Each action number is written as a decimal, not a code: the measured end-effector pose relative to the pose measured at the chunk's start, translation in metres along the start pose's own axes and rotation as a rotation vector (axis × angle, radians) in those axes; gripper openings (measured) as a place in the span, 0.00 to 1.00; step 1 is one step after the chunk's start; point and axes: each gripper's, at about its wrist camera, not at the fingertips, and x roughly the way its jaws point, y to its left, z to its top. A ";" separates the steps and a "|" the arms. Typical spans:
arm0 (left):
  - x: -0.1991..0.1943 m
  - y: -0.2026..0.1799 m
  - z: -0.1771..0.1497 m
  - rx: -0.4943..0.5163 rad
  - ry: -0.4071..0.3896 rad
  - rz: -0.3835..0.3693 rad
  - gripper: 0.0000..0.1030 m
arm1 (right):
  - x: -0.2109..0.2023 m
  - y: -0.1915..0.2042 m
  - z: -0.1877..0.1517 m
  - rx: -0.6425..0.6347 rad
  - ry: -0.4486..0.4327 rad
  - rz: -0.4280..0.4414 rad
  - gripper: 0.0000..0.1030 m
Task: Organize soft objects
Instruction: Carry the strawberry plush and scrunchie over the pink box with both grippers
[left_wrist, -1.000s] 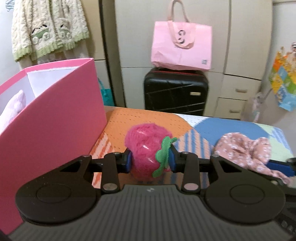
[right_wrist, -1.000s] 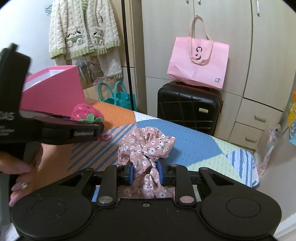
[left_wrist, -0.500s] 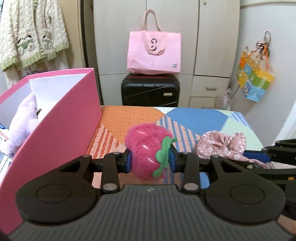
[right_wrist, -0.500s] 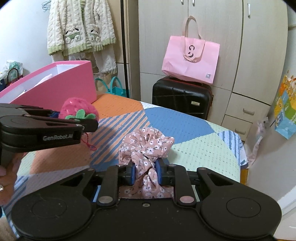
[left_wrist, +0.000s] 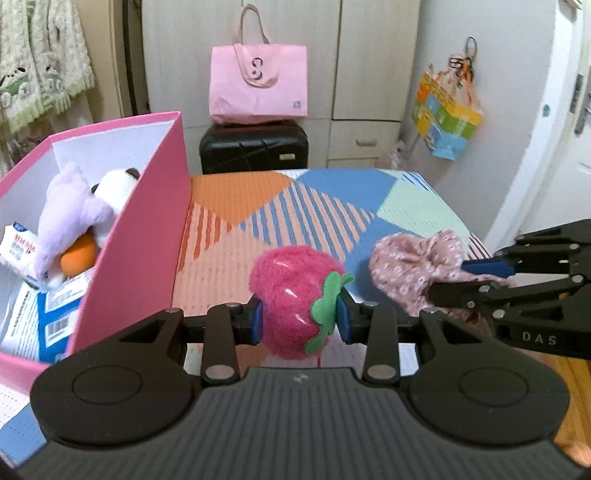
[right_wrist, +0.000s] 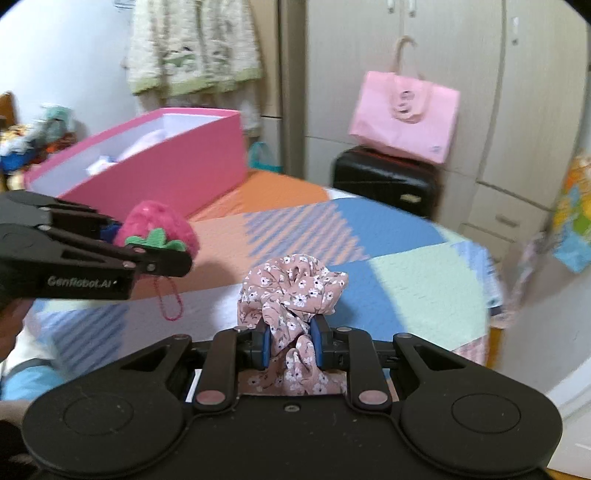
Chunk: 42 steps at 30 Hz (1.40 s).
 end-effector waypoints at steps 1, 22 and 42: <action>-0.005 0.001 -0.002 0.007 0.003 -0.009 0.35 | -0.001 0.003 -0.002 0.003 0.009 0.011 0.24; -0.098 0.051 -0.021 0.092 0.112 -0.158 0.35 | -0.038 0.087 0.013 -0.017 -0.010 0.238 0.24; -0.145 0.152 0.033 -0.030 -0.155 -0.208 0.35 | -0.001 0.152 0.134 -0.074 -0.139 0.311 0.25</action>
